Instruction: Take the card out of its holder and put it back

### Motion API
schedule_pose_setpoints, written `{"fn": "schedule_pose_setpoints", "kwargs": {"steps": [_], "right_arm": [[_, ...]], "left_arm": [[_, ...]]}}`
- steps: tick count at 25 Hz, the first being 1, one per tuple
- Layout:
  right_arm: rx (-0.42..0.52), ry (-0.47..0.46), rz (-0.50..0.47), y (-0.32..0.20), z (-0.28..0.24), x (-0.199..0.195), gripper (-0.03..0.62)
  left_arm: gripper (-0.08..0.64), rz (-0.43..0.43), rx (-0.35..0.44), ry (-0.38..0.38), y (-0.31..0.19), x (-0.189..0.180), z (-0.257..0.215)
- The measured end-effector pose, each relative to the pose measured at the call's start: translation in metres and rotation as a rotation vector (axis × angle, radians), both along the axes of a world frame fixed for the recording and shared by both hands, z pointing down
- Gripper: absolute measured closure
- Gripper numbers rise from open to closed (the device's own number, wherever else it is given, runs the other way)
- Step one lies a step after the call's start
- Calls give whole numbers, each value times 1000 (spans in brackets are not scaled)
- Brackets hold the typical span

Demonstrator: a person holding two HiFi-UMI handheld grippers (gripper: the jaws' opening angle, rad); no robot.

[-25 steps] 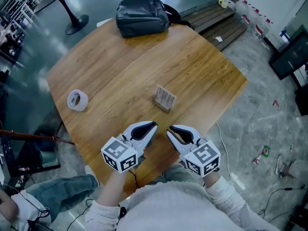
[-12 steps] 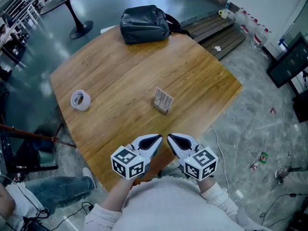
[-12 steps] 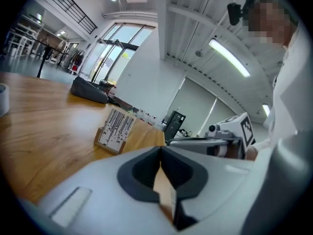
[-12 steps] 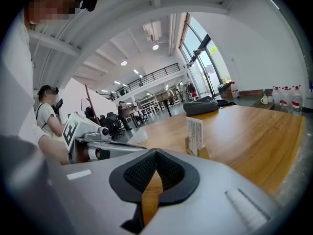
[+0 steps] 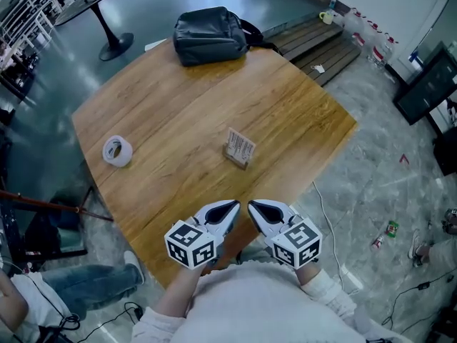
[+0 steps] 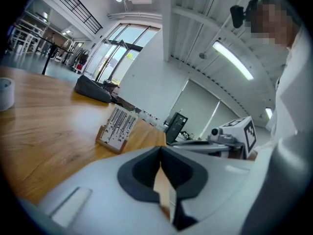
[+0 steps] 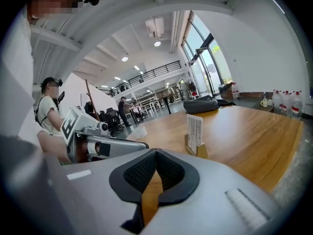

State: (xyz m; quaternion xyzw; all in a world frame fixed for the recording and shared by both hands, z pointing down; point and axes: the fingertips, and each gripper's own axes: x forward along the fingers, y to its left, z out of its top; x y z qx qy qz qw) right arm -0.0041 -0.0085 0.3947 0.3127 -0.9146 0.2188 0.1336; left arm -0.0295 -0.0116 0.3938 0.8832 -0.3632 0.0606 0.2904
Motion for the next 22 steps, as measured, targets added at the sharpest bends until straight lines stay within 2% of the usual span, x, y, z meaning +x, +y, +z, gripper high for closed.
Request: {"fn": "schedule_pose_setpoints", "kwargs": {"steps": [22], "right_arm": [[-11,29,-3,-5,6,-6,593]], "left_arm": [[552,10,-16,-1,-1,-5,4]]}}
